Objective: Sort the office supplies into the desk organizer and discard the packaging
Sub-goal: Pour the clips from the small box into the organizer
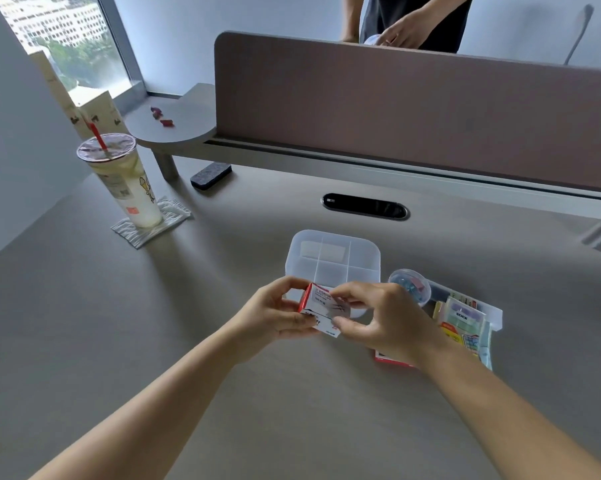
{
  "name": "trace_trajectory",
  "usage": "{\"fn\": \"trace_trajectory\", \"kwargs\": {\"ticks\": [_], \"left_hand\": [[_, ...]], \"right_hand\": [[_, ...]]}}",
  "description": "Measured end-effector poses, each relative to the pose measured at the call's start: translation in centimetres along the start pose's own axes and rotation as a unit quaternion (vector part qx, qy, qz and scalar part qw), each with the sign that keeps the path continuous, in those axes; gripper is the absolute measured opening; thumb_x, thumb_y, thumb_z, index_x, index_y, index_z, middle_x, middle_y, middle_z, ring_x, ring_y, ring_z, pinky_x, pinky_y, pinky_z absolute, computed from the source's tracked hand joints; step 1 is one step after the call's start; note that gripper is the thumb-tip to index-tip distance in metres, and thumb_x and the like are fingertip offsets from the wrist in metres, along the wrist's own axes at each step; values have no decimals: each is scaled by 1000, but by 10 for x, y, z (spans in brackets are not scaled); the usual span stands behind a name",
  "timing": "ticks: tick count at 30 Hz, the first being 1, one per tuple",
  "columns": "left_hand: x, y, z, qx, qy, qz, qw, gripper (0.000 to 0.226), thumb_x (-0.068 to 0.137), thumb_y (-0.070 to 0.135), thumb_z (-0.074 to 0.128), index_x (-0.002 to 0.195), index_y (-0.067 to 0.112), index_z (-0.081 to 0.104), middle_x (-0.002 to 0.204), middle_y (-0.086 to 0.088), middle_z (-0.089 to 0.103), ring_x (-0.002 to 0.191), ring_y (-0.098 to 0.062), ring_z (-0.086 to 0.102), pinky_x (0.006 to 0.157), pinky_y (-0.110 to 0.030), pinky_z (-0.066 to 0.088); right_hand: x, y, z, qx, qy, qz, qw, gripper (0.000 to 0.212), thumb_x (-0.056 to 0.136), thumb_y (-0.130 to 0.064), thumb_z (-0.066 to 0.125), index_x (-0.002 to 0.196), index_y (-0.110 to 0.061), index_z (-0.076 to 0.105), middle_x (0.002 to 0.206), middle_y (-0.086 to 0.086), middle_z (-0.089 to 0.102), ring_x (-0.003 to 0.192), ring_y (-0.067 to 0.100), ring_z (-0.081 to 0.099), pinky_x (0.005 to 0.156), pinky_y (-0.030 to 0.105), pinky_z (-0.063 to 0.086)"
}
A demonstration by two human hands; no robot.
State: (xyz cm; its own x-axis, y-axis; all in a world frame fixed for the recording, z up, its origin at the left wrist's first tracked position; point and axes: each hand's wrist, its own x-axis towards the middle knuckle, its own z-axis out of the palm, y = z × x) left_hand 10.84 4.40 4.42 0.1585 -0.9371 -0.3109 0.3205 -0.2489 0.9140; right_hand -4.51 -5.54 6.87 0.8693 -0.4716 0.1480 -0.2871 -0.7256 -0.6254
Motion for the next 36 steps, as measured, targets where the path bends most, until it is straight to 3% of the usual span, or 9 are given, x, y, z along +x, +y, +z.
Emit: {"fn": "trace_trajectory", "kwargs": {"ticks": [4, 8, 11, 19, 25, 29, 32, 34, 36], "left_hand": [[1, 4, -7, 0, 2, 6, 1000, 35, 75, -16, 54, 92, 15, 56, 73, -2, 72, 69, -14, 69, 70, -26, 58], [2, 7, -16, 16, 19, 29, 999, 39, 62, -12, 65, 88, 16, 58, 89, -2, 62, 70, -7, 66, 67, -23, 57], [0, 9, -20, -3, 11, 33, 999, 35, 60, -7, 62, 87, 15, 56, 93, 1, 61, 71, -8, 67, 65, -22, 56], [-2, 12, -30, 52, -12, 61, 997, 58, 58, 1, 61, 100, 34, 40, 97, -7, 49, 71, -12, 63, 64, -24, 55], [4, 5, -46, 68, 0, 67, 995, 56, 55, -1, 61, 100, 30, 50, 93, -3, 49, 66, -2, 63, 59, -18, 52], [16, 1, -62, 39, 66, 86, 993, 60, 51, 0, 62, 100, 32, 49, 90, -1, 50, 62, 0, 63, 57, -16, 51], [23, -2, -73, 40, 107, 94, 989, 59, 50, 3, 63, 98, 36, 48, 92, -1, 51, 72, -8, 62, 59, -17, 51], [27, -5, -77, 40, 128, 95, 986, 59, 51, 5, 63, 97, 38, 48, 93, -1, 52, 78, -13, 60, 63, -22, 51], [30, -6, -78, 38, 138, 99, 985, 59, 51, 6, 63, 97, 39, 47, 91, 0, 53, 79, -14, 59, 69, -28, 48]], "right_hand": [[7, -1, 2, 106, 11, 68, 992, 27, 72, -14, 73, 98, -11, 67, 97, 4, 70, 90, 12, 65, 87, 24, 51], [16, -5, 6, 212, 13, 110, 971, 15, 76, -8, 67, 85, -21, 69, 79, -13, 67, 75, -4, 65, 74, 11, 52], [24, -9, 8, 237, 27, 126, 963, 23, 82, -11, 60, 76, -33, 63, 79, -12, 66, 75, 1, 65, 75, 20, 53], [51, -11, 20, 322, 98, 191, 922, 13, 87, -10, 53, 77, -18, 52, 71, 3, 58, 52, 6, 60, 49, 19, 53], [67, -6, 33, 315, 100, 223, 917, 14, 88, -11, 51, 76, -18, 49, 71, 4, 58, 46, 2, 58, 49, 19, 51], [63, 4, 41, 164, 119, 205, 958, 5, 88, -14, 53, 91, -13, 56, 91, 2, 60, 81, 12, 56, 70, 16, 44], [51, 27, 53, -19, 72, 180, 981, 29, 86, -17, 55, 114, -8, 56, 115, 4, 59, 109, 16, 50, 87, 19, 34], [45, 35, 62, -104, 50, 173, 978, 31, 84, -20, 57, 113, -9, 58, 117, 7, 61, 112, 25, 51, 93, 33, 36], [40, 39, 69, -153, 61, 144, 976, 28, 75, -21, 59, 99, -9, 66, 98, 10, 69, 94, 31, 62, 82, 39, 44]]}}
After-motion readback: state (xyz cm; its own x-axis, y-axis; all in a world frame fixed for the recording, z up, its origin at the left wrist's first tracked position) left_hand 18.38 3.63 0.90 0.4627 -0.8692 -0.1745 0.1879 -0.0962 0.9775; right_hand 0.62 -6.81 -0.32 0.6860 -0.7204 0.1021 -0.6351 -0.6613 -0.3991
